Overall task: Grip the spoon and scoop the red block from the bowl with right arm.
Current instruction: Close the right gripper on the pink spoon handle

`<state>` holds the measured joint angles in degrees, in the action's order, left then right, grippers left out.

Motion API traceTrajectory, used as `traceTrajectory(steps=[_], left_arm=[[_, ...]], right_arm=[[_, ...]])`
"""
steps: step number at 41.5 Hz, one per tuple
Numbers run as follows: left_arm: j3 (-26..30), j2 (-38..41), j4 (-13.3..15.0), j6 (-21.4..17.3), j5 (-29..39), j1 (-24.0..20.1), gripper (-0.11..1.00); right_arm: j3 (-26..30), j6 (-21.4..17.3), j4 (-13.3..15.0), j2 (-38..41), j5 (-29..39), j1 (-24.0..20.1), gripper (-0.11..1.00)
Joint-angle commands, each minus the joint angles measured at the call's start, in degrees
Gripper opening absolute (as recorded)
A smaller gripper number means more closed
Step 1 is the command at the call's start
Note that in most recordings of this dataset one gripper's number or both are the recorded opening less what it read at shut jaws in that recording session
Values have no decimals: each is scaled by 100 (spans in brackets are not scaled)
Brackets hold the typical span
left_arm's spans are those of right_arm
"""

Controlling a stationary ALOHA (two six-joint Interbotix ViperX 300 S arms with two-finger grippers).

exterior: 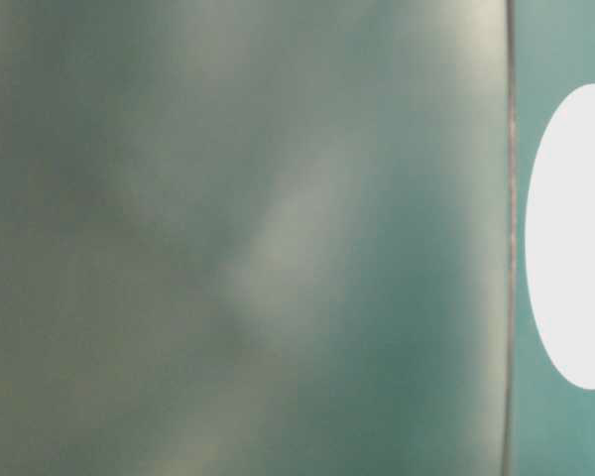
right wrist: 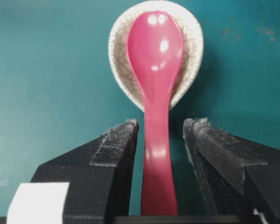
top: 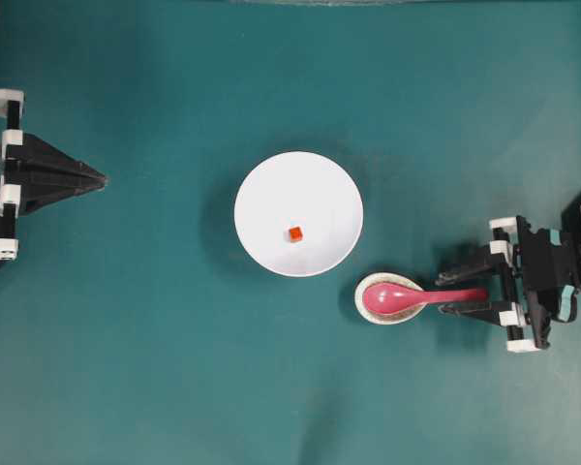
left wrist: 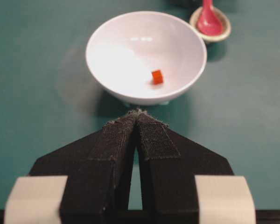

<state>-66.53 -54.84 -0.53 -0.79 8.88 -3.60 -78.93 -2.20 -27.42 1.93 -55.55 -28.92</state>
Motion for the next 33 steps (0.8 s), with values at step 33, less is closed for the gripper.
traceTrajectory(steps=[33], left_arm=[[88, 44, -18, -9, -26, -18, 0]], right_arm=[[70, 18, 18, -97, -62, -44, 30]])
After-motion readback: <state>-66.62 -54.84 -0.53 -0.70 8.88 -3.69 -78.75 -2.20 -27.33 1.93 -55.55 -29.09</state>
